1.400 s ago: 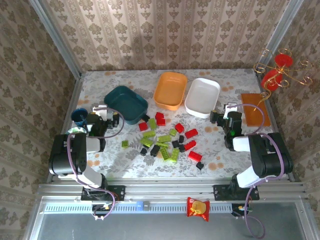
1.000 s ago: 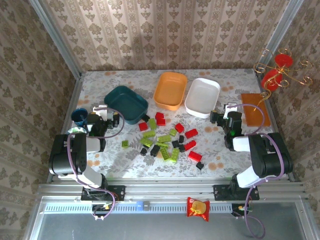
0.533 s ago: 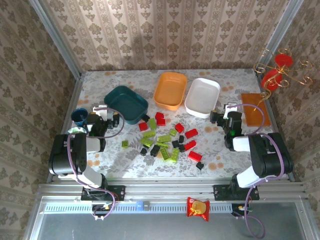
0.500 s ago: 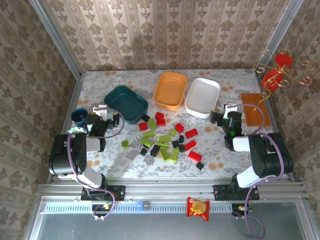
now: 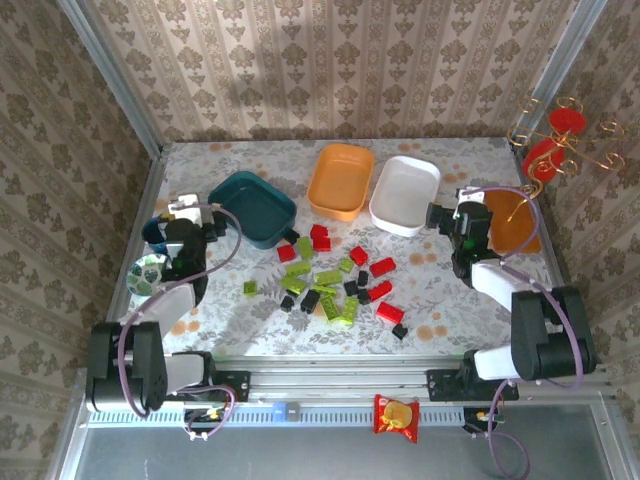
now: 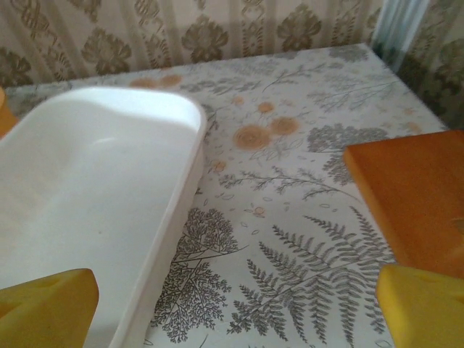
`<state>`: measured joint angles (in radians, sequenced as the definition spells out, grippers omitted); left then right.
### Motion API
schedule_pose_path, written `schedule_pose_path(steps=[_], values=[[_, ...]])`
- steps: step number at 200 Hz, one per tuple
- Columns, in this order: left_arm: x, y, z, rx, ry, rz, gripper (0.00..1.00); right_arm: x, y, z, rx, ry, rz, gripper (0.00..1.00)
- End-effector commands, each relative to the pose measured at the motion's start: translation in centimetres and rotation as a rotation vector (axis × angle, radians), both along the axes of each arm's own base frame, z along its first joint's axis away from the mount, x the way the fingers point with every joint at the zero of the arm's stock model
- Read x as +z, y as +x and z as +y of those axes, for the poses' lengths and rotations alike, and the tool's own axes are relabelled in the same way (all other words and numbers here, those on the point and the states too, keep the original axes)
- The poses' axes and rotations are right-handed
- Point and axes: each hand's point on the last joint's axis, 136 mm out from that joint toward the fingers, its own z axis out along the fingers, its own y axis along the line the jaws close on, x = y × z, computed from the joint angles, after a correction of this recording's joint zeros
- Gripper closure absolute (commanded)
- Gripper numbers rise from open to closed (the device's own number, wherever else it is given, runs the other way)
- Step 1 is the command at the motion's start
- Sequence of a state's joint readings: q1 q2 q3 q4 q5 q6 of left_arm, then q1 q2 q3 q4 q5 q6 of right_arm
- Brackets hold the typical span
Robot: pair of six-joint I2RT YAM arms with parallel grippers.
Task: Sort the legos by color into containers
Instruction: Pick up the lego from the bottom-center of the table.
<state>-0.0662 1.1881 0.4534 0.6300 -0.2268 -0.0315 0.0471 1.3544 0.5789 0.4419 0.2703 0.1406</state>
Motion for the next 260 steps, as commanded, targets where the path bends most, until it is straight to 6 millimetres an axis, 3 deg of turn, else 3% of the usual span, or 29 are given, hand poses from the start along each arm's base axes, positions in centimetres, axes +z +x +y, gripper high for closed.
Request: schedule_pose_path(steps=[1,21,38,56,77,111,131,150,181,206,226,260], values=[[1.6,-1.3,1.6,0.134,-0.16,-0.054,0.0,0.8,-2.6,-1.4,-0.159,-0.003,0.057,0.0],[3.9,-2.0,2.5,0.203,-0.364,-0.18,0.0,2.3,-4.3,-2.7,-0.343,0.121,0.029,0.0],[4.6,-3.1,2.4,0.191,-0.601,-0.243,0.0,1.2,-7.2,-2.6,-0.516,0.421,0.091,0.0],[3.2,-5.0,3.4,0.237,-0.897,-0.297,0.0,0.0,-6.1,1.6,-0.281,0.588,0.131,0.0],[4.3,-4.4,2.3,0.078,-1.003,-0.299,0.0,-1.6,-7.1,4.3,-0.193,0.711,0.177,0.0],[7.2,-4.6,-0.8,-0.151,-1.025,-0.333,0.0,-2.9,-12.5,8.1,-0.012,0.575,0.414,0.0],[6.3,-5.0,-2.2,-0.169,-1.054,-0.226,0.0,-4.6,-16.5,10.8,0.109,0.57,0.557,0.02],[6.1,-5.4,-4.8,-0.251,-1.002,-0.123,0.0,-6.5,-20.3,13.1,0.198,0.57,0.7,0.03],[4.2,-6.3,-9.7,-0.366,-0.956,0.047,0.0,-8.2,-24.9,13.7,0.245,0.446,0.866,0.07],[1.9,-7.2,-12.2,-0.396,-0.902,0.214,0.01,-8.7,-26.6,13.7,0.277,0.373,0.918,0.18],[0.5,-7.5,-13.4,-0.427,-0.881,0.308,0.08,-9.4,-27.2,14.3,0.297,0.34,0.951,0.24],[-1.0,-7.4,-14.8,-0.472,-0.892,0.388,0.15,-10.2,-25.5,16.1,0.362,0.215,0.946,0.3]])
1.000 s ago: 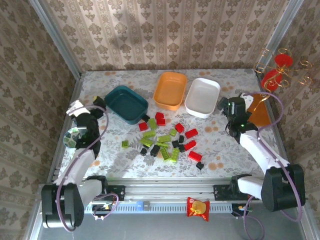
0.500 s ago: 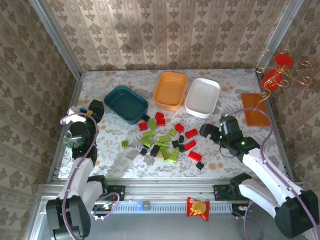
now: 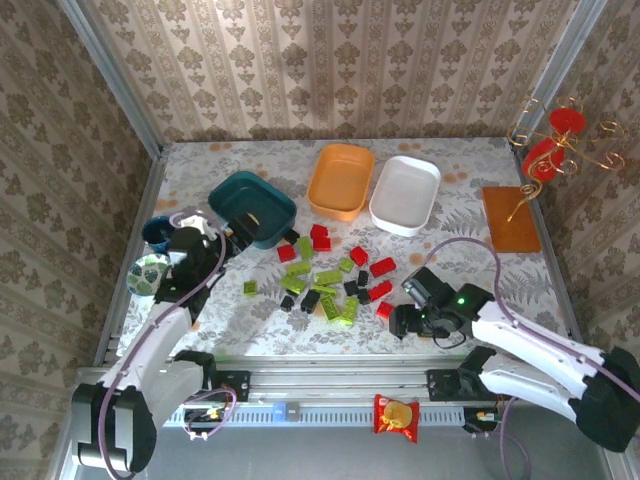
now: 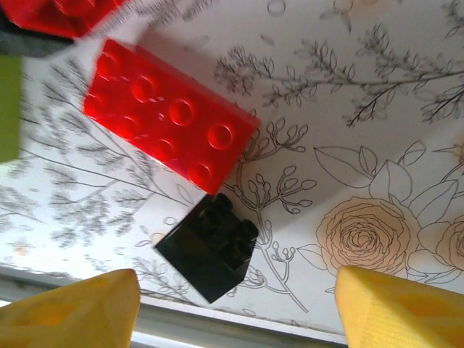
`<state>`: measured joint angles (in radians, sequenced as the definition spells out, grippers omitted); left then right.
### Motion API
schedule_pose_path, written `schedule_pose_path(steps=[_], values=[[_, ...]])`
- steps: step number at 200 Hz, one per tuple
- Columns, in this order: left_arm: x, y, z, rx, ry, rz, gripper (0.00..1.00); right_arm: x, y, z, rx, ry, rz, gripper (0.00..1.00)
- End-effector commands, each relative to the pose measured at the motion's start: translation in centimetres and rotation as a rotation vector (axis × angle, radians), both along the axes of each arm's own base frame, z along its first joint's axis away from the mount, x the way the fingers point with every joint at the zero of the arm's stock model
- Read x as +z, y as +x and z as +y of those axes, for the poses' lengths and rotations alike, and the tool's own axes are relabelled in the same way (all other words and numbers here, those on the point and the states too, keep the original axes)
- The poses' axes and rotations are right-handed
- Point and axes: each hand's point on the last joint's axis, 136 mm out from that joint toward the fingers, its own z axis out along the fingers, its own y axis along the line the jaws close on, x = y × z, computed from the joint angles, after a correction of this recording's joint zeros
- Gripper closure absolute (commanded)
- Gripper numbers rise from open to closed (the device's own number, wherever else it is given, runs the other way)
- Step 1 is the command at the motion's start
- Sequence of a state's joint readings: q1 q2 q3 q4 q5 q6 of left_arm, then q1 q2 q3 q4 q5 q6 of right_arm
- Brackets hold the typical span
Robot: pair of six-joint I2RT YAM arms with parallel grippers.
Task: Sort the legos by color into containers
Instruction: Pick up the lego from the bottom-center of the table.
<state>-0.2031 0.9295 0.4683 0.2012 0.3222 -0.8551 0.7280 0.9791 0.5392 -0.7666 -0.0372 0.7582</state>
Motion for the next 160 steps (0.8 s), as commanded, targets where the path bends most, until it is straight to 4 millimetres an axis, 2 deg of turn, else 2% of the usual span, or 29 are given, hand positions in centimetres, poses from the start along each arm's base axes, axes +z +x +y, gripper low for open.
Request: schedule_pose_path(steps=[1,31,70,110,139,160], values=[[-0.7,-0.5,-1.6,-0.096,0.015,0.038,0.15,-0.4,1.0,0.5,0.053,-0.072,-0.028,0.3],[-0.9,-0.3,-2.5,-0.143,0.015,0.062,0.17,-1.2,1.6,1.6,0.124,-0.126,-0.019,0.37],[-1.2,-0.7,-2.6,-0.159,0.037,0.069,0.19,-1.7,1.8,2.5,0.174,-0.144,-0.015,0.48],[-0.9,-0.8,-2.8,-0.174,0.042,0.062,0.18,-1.7,0.9,3.1,0.21,-0.133,0.019,0.62],[-0.7,-0.9,-2.8,-0.175,0.062,0.045,0.15,-0.6,0.5,3.8,0.24,-0.066,0.007,0.73],[-0.6,-1.1,-2.9,-0.176,0.077,0.036,0.13,1.6,0.7,5.4,0.264,0.031,-0.026,0.78]])
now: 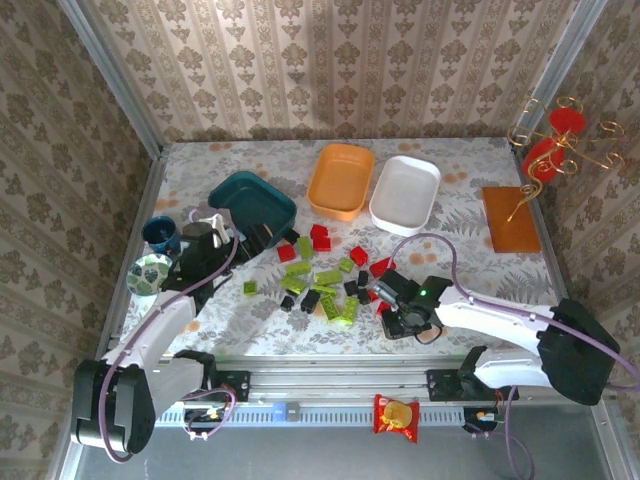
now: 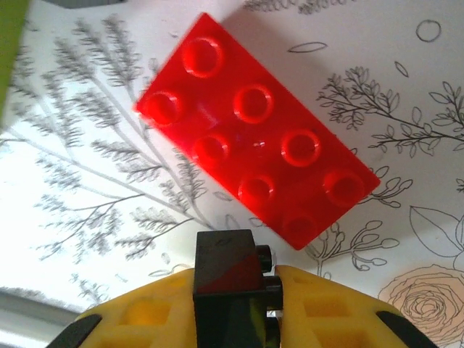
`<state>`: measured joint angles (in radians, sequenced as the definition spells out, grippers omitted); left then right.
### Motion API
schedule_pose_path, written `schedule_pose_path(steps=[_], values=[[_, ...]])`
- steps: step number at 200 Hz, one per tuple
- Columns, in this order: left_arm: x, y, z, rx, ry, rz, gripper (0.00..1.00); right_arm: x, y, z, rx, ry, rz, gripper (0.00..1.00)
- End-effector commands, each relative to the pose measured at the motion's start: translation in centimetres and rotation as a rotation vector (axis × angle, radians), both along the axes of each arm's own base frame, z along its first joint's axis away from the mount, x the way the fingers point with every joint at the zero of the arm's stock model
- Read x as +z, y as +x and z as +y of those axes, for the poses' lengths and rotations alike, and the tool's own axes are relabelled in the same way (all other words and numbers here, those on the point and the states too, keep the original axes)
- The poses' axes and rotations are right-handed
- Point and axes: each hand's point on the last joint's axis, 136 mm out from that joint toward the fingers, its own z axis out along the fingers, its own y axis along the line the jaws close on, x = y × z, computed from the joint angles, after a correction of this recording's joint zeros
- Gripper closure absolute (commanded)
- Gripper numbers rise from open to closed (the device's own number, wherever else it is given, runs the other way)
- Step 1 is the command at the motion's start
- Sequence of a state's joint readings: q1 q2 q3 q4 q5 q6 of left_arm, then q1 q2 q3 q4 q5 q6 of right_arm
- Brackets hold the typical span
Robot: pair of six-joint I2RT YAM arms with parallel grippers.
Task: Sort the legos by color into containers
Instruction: Pick up the lego from the bottom-center of the table, then place the lego in the container.
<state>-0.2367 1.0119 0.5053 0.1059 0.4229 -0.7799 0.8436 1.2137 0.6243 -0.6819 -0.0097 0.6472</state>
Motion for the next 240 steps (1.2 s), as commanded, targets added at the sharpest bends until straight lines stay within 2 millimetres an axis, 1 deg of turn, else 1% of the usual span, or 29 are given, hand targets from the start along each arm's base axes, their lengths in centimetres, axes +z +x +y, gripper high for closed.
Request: schedule_pose_path(steps=[1,13,18,34,37,40,44,53,67,73,82,85,89,91,93,96,100,111,123,133,139,152,174,181,190,202,221,229,240], values=[[2.1,0.1,-0.3,-0.026,0.022,-0.071,0.13,2.9,0.0,2.2,0.049,0.122,-0.019,0.78],[2.1,0.0,-0.4,-0.026,0.03,-0.076,0.12,5.1,0.5,3.6,0.063,0.194,-0.049,0.79],[2.2,0.0,-0.3,-0.022,0.034,-0.081,0.11,6.3,1.1,4.2,0.069,0.222,-0.075,0.79],[2.2,0.0,0.0,0.008,0.055,-0.096,0.07,9.6,3.8,4.9,0.049,0.264,-0.171,0.79],[2.2,0.0,0.1,0.015,0.059,-0.1,0.02,10.1,4.5,4.8,0.038,0.268,-0.19,0.79],[2.2,0.0,0.1,0.02,0.065,-0.107,0.0,10.7,5.3,4.8,0.026,0.273,-0.211,0.79],[2.1,0.0,0.2,0.03,0.076,-0.112,0.0,11.4,6.4,4.8,0.011,0.286,-0.238,0.8],[2.1,-0.1,0.3,0.039,0.093,-0.13,0.0,12.8,9.4,4.0,-0.059,0.319,-0.301,0.8],[1.9,-0.3,0.3,0.041,0.12,-0.134,0.0,15.1,14.5,3.1,-0.157,0.353,-0.42,0.81],[1.7,-0.4,0.4,0.044,0.131,-0.122,0.0,15.9,16.7,2.3,-0.203,0.344,-0.468,0.81],[1.3,-0.5,0.6,0.047,0.153,-0.093,0.0,16.1,19.7,1.3,-0.262,0.32,-0.51,0.81],[1.2,-0.6,0.7,0.048,0.162,-0.083,0.0,16.6,20.7,1.0,-0.282,0.317,-0.532,0.81],[1.0,-0.6,0.9,0.052,0.175,-0.07,0.0,16.3,22.0,0.6,-0.307,0.298,-0.543,0.81],[0.9,-0.7,0.9,0.053,0.184,-0.063,0.0,16.6,22.6,0.3,-0.32,0.294,-0.558,0.81],[0.8,-0.7,1.0,0.054,0.19,-0.057,0.0,15.9,23.3,0.1,-0.333,0.275,-0.551,0.81],[0.7,-0.8,1.1,0.056,0.199,-0.049,0.0,15.6,24.2,-0.3,-0.352,0.254,-0.556,0.81],[0.5,-0.8,1.4,0.066,0.212,-0.039,0.01,15.5,25.3,-0.9,-0.375,0.23,-0.57,0.81],[0.1,-1.0,2.0,0.083,0.239,-0.024,0.01,14.3,28.0,-2.2,-0.428,0.17,-0.571,0.81],[0.0,-1.2,2.5,0.1,0.259,-0.023,0.02,13.2,30.5,-3.4,-0.475,0.122,-0.569,0.81],[0.0,-1.3,2.7,0.107,0.27,-0.027,0.02,12.2,32.1,-4.2,-0.504,0.092,-0.559,0.81],[-0.1,-1.3,2.9,0.113,0.279,-0.024,0.03,11.3,32.9,-4.8,-0.525,0.071,-0.543,0.81],[-0.4,-1.4,3.4,0.132,0.301,-0.006,0.05,10.2,34.0,-5.8,-0.564,0.042,-0.522,0.81],[-1.2,-1.5,4.0,0.148,0.334,0.032,0.09,8.4,34.3,-6.3,-0.585,-0.001,-0.485,0.79],[-1.6,-1.6,4.1,0.148,0.345,0.049,0.1,8.0,34.3,-6.4,-0.589,-0.008,-0.475,0.75],[-2.1,-1.6,4.1,0.145,0.355,0.068,0.11,7.7,34.2,-6.4,-0.59,-0.012,-0.469,0.67],[-2.9,-1.7,4.2,0.141,0.365,0.092,0.11,8.0,34.3,-6.5,-0.589,-0.009,-0.477,0.57],[-3.9,-1.8,4.1,0.132,0.371,0.123,0.12,9.2,34.3,-6.2,-0.573,0.018,-0.505,0.41],[-4.3,-1.9,4.0,0.127,0.375,0.14,0.14,10.0,34.2,-6.1,-0.569,0.033,-0.515,0.37],[-4.7,-2.1,4.0,0.122,0.382,0.162,0.17,11.0,33.8,-5.8,-0.561,0.06,-0.531,0.35]])
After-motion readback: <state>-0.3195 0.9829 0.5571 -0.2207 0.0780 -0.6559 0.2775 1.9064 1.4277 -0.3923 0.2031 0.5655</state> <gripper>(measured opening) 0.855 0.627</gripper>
